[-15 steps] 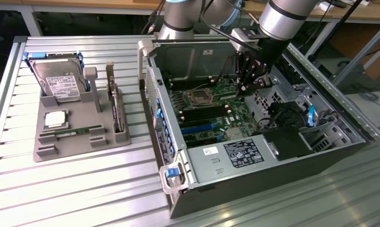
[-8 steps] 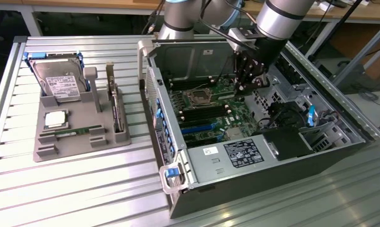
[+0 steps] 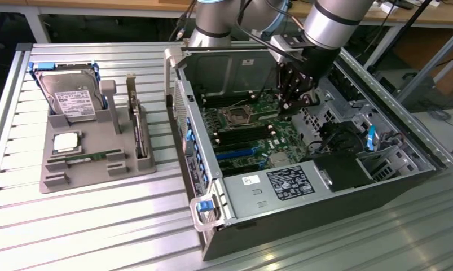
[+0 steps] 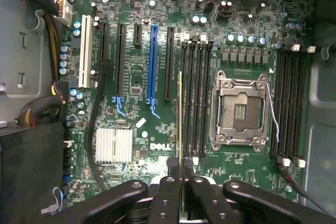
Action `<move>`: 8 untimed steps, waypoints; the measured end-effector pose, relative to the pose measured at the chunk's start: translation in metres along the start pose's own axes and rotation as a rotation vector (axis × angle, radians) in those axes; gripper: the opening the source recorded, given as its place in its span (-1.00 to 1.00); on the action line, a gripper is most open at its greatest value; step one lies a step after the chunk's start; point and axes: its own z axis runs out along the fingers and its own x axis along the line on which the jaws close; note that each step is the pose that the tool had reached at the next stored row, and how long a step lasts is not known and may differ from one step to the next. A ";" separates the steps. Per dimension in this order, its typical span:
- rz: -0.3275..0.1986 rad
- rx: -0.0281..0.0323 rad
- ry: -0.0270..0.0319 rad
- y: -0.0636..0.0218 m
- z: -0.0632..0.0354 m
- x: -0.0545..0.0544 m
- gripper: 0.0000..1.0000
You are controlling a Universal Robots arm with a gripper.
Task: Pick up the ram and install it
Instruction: 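Insert the ram into the slot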
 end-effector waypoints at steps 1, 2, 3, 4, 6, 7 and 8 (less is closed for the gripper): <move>0.000 0.0001 -0.0001 0.0002 0.0003 0.000 -0.75; 0.000 0.0000 -0.0001 0.0003 0.0005 0.000 -0.75; 0.000 0.0000 0.0000 0.0005 0.0009 0.000 -0.75; 0.000 0.0000 -0.0001 0.0007 0.0014 0.000 -0.75; 0.000 0.0000 0.0000 0.0010 0.0023 0.000 -0.75; 0.000 0.0000 -0.0001 0.0011 0.0026 0.000 -0.75; 0.000 0.0000 -0.0001 0.0013 0.0030 0.000 -0.75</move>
